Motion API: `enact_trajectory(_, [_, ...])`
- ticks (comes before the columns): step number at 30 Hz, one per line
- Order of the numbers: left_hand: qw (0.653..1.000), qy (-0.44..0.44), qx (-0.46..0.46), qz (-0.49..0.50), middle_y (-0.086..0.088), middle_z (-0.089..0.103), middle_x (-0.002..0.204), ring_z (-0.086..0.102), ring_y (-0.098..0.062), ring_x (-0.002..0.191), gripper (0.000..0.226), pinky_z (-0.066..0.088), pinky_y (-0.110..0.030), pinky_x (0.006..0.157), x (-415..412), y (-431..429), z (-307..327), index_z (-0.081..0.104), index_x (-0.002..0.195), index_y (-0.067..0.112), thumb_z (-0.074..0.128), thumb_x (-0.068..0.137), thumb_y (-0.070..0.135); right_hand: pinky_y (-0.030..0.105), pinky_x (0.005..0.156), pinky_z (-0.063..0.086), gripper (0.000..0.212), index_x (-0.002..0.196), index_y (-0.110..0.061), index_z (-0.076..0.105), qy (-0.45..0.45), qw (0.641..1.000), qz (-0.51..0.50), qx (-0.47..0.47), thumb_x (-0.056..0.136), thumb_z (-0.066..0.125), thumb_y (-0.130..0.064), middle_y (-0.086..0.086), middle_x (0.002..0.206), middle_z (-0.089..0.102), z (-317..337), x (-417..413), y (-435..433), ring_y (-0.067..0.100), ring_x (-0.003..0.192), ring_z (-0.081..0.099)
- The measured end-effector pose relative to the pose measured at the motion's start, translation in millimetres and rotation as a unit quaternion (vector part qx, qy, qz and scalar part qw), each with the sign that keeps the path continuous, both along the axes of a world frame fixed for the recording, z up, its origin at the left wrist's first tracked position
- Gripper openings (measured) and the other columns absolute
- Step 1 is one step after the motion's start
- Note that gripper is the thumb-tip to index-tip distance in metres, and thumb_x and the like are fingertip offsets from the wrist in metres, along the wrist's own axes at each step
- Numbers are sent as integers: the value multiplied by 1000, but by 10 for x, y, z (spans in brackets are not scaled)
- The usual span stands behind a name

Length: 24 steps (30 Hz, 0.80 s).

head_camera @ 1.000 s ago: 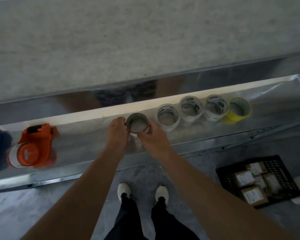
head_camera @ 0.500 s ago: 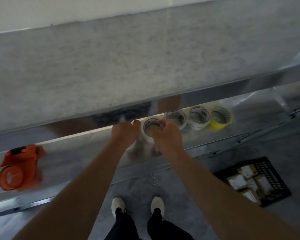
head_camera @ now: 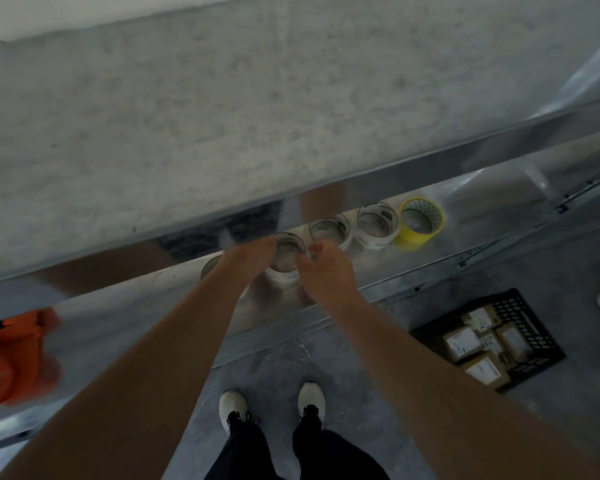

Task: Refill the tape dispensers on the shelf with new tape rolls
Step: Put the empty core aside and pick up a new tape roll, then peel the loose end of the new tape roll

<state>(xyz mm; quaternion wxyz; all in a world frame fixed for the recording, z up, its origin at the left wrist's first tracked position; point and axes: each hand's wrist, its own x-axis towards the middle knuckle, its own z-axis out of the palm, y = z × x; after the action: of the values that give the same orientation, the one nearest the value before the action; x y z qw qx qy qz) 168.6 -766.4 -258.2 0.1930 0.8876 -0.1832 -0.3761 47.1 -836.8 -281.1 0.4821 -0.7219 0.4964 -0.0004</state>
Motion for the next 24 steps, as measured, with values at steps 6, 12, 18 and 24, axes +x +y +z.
enact_trajectory(6, [1000,0,0,5,-27,58,148,54,-42,139,42,43,-49,117,44,-13,-151,56,144,-6,40,113,17,25,90,43,54,144,-14,53,-9,1000,2,2,95,66,-30,6,132,65,-43,28,44,23,119,62])
enact_trajectory(12, [997,-23,-30,66,-25,68,132,64,-42,123,33,53,-46,107,34,9,-213,69,129,-1,52,105,13,37,104,53,62,143,-14,55,-19,1000,-10,-12,87,73,-33,4,129,69,-62,39,74,22,119,65])
enact_trajectory(18, [981,-50,-92,163,-10,78,98,73,-32,96,8,61,-42,91,-15,218,-178,79,89,16,80,85,9,32,94,57,55,131,-14,65,-24,1000,-2,-19,83,77,-37,-1,115,73,-24,17,78,16,105,69])
enact_trajectory(24, [957,-30,-187,220,7,74,83,69,-14,79,25,48,-27,78,-100,407,-23,75,84,27,92,78,10,11,58,40,19,101,-23,67,-65,996,21,-49,85,76,-27,-9,87,68,160,14,48,-2,69,59])
